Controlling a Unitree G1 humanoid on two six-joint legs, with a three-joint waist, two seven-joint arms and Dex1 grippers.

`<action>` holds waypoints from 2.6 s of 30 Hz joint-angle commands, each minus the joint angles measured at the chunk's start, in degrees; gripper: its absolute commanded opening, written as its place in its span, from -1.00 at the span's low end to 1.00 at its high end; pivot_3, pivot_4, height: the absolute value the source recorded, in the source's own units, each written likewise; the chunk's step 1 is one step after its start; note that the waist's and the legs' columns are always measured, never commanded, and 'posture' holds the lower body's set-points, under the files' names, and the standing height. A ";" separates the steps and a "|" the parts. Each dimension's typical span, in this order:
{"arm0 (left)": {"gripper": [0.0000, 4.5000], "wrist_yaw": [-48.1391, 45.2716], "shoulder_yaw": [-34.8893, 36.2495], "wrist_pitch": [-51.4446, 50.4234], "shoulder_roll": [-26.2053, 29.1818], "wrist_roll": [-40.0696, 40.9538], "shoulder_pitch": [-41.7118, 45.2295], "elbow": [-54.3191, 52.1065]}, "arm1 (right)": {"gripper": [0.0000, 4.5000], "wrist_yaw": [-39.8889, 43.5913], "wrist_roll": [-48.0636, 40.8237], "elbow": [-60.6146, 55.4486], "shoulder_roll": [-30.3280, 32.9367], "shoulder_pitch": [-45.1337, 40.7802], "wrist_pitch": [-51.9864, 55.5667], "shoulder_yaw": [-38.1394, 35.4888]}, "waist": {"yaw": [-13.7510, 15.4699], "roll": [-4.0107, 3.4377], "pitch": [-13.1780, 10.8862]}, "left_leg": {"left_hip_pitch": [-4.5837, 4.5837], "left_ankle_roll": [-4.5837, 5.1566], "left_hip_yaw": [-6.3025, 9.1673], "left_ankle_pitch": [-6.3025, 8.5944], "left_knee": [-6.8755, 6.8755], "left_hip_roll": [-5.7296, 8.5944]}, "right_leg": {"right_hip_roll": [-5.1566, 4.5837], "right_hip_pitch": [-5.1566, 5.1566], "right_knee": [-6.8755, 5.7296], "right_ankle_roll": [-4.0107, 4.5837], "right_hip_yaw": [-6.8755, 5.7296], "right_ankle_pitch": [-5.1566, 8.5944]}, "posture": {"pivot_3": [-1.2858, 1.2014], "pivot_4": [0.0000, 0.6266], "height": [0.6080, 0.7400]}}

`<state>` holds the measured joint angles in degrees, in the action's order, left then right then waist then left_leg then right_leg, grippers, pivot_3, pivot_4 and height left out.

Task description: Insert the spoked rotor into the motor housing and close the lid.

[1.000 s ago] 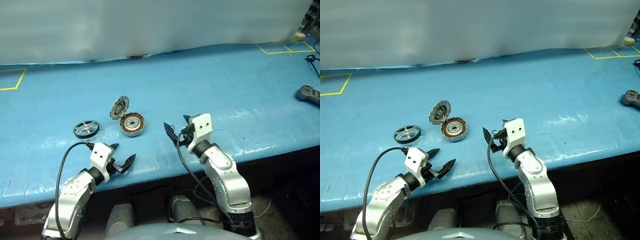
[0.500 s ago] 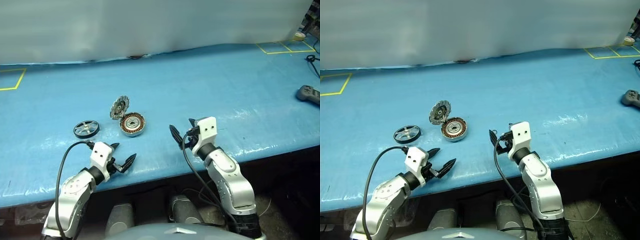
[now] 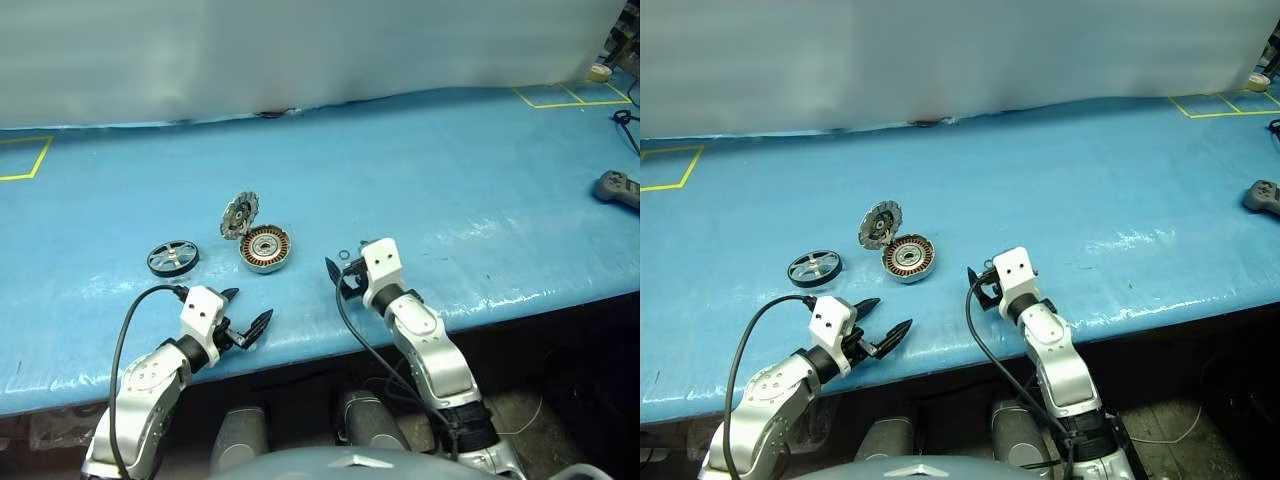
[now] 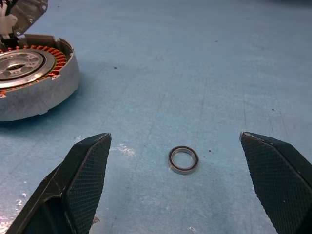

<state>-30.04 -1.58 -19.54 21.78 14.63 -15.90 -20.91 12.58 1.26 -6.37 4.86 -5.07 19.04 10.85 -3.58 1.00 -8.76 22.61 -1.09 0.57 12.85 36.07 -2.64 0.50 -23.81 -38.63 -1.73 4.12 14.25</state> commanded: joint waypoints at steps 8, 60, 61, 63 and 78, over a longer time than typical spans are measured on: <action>1.00 0.15 0.38 1.29 0.00 0.31 0.06 -2.50 | 0.98 -3.18 1.46 4.72 -2.05 -3.39 -0.26 -0.47 | -0.04 0.00 0.00 | 0.00 0.00 0.00 0.00 0.00 0.00 | 0.00 0.00 0.00 -0.01 0.01 0.00 | 0.03 -0.52 1.00; 1.00 0.68 0.32 2.24 -0.56 0.37 -0.22 -1.72 | -0.28 -4.53 1.88 8.62 -3.00 -6.96 5.89 -0.52 | -0.17 0.09 0.06 | -0.03 0.00 0.00 0.00 -0.01 0.00 | -0.01 0.03 0.04 -0.01 0.00 -0.01 | 0.03 -0.52 1.00; 1.00 0.73 0.37 2.24 -0.58 0.38 -0.21 -1.71 | -0.37 -4.54 1.89 8.77 -3.01 -7.06 5.83 -0.53 | -0.17 0.09 0.06 | -0.02 0.00 0.00 0.00 -0.01 0.00 | -0.01 0.03 0.04 -0.02 0.00 -0.01 | 0.03 -0.52 1.00; 1.00 0.80 0.45 2.24 -0.60 0.38 -0.21 -1.66 | -0.66 -4.48 1.85 8.73 -3.01 -7.17 5.91 -0.54 | -0.16 0.09 0.06 | -0.02 0.00 0.00 0.00 -0.01 0.00 | -0.01 0.03 0.04 -0.02 0.00 -0.01 | 0.03 -0.52 1.00; 1.00 1.13 0.56 2.08 -0.47 0.47 0.03 -1.70 | -0.70 -0.74 3.11 -5.76 -0.78 -9.35 14.41 4.06 | -0.29 0.07 0.04 | 0.04 0.00 0.00 0.00 -0.07 -0.02 | 0.00 -0.03 0.10 -0.02 0.00 -0.01 | 0.03 -0.52 1.00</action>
<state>-28.83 -1.53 -18.38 21.38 14.64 -16.22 -20.91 11.34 4.16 -8.12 4.26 -12.07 33.20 14.37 -3.87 1.07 -8.73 22.65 -1.09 0.57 12.85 35.99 -2.66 0.52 -23.84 -38.54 -1.75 4.12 14.24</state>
